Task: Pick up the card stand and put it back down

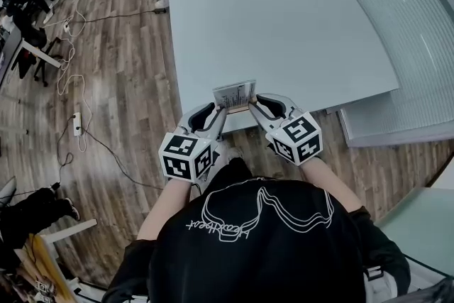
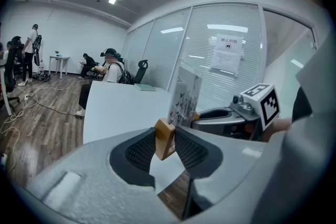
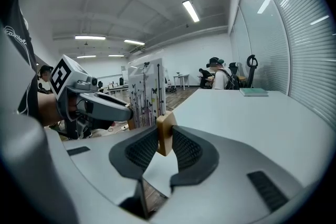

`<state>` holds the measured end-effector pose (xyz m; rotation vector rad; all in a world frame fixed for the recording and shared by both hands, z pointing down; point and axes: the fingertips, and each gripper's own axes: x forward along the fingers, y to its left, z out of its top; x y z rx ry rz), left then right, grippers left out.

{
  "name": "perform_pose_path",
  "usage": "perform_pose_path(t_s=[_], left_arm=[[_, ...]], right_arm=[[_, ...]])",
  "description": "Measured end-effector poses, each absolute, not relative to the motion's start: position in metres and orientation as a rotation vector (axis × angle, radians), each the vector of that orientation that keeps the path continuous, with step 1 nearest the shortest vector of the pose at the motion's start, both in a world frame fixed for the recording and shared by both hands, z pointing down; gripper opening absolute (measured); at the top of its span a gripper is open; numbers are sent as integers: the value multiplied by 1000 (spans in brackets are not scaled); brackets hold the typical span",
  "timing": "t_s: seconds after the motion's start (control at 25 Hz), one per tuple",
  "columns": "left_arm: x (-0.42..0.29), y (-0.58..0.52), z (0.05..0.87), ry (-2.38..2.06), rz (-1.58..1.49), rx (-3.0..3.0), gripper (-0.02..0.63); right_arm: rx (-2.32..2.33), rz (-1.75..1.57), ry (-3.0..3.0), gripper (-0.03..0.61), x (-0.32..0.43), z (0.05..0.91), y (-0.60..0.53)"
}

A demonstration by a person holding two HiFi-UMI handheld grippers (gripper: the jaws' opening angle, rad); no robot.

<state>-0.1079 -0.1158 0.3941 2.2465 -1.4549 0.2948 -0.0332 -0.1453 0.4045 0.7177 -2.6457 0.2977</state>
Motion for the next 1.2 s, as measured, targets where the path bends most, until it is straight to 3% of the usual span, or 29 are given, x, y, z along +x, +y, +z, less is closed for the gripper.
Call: perform_pose_path(t_s=[1.2], left_arm=[[-147,-244,512,-1322,477,2163,114]], right_arm=[[674,439,-2479,87,-71,519,-266]])
